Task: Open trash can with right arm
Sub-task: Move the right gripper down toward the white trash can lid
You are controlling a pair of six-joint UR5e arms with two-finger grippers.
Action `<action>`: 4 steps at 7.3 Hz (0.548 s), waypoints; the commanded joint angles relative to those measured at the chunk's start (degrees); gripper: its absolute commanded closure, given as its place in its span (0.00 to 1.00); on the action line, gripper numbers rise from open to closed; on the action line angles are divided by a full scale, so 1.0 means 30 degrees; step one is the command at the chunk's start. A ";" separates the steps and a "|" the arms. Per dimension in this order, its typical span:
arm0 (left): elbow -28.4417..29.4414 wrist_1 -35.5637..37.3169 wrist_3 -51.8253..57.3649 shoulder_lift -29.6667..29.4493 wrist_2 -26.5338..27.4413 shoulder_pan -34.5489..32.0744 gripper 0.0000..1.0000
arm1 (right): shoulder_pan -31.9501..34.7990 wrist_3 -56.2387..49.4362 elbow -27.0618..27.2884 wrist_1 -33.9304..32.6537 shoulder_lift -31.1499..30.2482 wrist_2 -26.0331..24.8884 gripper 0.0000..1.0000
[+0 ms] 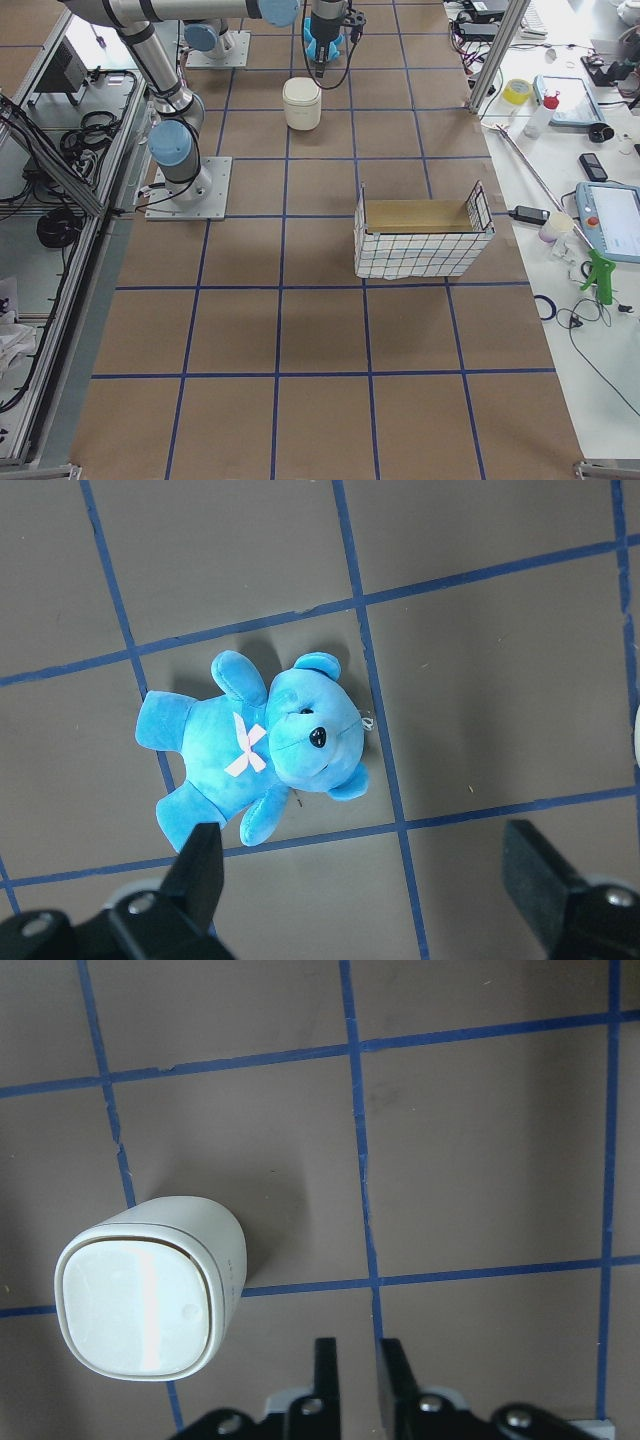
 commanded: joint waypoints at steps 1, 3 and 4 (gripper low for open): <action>0.0000 0.0000 0.0000 0.0000 0.0000 -0.0001 0.00 | 0.1627 0.2163 0.0499 -0.0995 0.0732 0.0129 0.90; 0.0000 0.0000 0.0000 0.0000 0.0000 -0.0001 0.00 | 0.3239 0.4243 0.1930 -0.3073 0.1172 0.0129 0.95; 0.0000 0.0000 0.0000 0.0000 0.0000 -0.0001 0.00 | 0.3855 0.4747 0.2780 -0.4300 0.1407 0.0100 0.96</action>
